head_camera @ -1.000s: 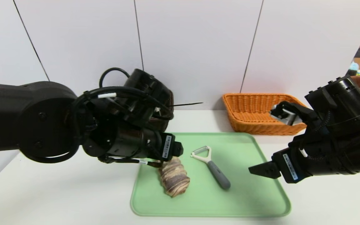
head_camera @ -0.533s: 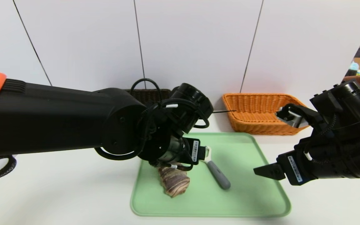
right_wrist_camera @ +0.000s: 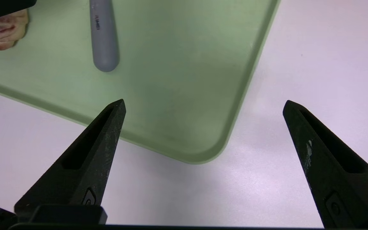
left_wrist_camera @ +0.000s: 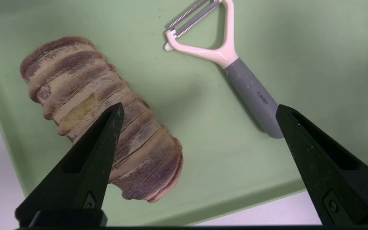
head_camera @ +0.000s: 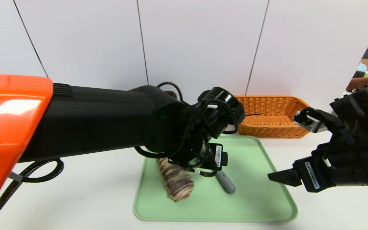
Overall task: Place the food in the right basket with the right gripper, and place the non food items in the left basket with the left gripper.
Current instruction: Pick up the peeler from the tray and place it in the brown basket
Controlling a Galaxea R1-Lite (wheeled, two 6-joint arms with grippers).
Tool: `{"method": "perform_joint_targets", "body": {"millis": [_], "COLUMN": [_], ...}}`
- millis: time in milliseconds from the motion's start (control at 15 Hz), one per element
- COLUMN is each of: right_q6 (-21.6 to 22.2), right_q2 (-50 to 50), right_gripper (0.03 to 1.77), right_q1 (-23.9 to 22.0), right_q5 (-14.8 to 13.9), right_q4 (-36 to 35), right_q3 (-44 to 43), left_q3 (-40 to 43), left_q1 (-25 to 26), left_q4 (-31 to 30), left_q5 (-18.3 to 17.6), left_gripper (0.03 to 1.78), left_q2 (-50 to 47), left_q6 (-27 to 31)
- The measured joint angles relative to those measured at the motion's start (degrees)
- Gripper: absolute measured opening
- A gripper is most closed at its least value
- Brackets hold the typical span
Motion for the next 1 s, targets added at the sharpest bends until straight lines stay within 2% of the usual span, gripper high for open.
{"method": "perform_joint_targets", "body": {"millis": [333, 800, 1000], "right_q6": [0.0, 0.05, 0.11], "right_q2": [-1.27, -3.67, -5.13], "right_gripper": [1.7, 1.7, 1.7], "right_q1": [-1.78, -2.74, -3.27], "right_q5": [0.0, 0.02, 0.0], "right_q4": [0.0, -0.02, 0.02], "right_q3": [0.85, 2.95, 4.44], "left_q3": [-10.95, -12.02, -12.02], "left_q1": [-3.28, -6.1, -6.97], "left_q4": [9.39, 7.34, 6.55], "left_q5": [3.35, 3.83, 5.88], "left_gripper": [1.69, 1.69, 1.69], "left_q2": [6.81, 10.51, 11.58], "left_q6": [-4.28, -4.14, -4.06]}}
